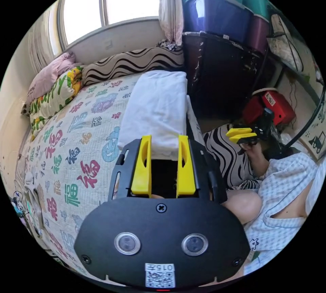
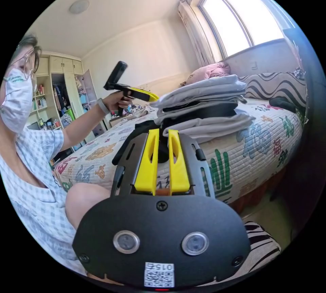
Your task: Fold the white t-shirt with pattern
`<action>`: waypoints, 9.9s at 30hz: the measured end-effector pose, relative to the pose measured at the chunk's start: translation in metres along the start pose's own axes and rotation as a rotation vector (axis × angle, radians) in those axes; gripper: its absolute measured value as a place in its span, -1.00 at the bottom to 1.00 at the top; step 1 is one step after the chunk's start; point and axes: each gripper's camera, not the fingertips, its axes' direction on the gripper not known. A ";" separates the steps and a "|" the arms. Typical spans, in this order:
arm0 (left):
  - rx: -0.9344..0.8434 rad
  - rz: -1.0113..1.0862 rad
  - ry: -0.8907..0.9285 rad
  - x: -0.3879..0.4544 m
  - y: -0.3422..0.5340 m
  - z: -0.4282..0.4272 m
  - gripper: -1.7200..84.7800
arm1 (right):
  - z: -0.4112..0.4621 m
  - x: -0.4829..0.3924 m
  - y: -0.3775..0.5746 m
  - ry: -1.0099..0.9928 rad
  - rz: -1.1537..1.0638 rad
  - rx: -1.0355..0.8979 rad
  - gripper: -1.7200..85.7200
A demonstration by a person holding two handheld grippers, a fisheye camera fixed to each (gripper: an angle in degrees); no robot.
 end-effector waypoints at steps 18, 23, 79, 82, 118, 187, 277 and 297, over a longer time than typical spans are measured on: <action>0.780 -0.003 0.089 0.114 0.221 -0.312 -0.96 | 0.052 -0.214 -0.049 0.099 -0.544 0.094 -0.94; 0.919 -0.133 -0.024 0.130 0.338 -0.376 -0.96 | 0.080 -0.299 -0.042 -0.018 -0.670 0.051 -0.96; 0.446 -0.845 -0.561 0.177 0.749 -0.390 -0.73 | 0.355 -0.405 0.104 -0.555 -0.930 -0.905 -0.76; 0.270 -0.784 -0.556 0.159 0.711 -0.352 -0.81 | 0.348 -0.402 0.101 -0.516 -0.965 -0.835 -0.87; 0.439 -0.855 -0.552 0.154 0.711 -0.357 -0.71 | 0.365 -0.300 0.027 -0.616 -0.558 -0.653 -0.74; -0.342 -0.287 -0.588 0.225 0.541 -0.222 -0.81 | 0.327 -0.334 0.163 -0.589 -0.778 -0.717 -0.98; 0.081 -0.599 -0.810 -0.139 0.644 -0.327 -0.87 | 0.576 -0.293 -0.250 -0.471 -0.347 -0.560 -0.69; 0.229 -0.986 -0.812 -0.208 0.753 -0.408 -0.96 | 0.666 -0.249 -0.319 -0.066 -0.419 -0.826 -0.95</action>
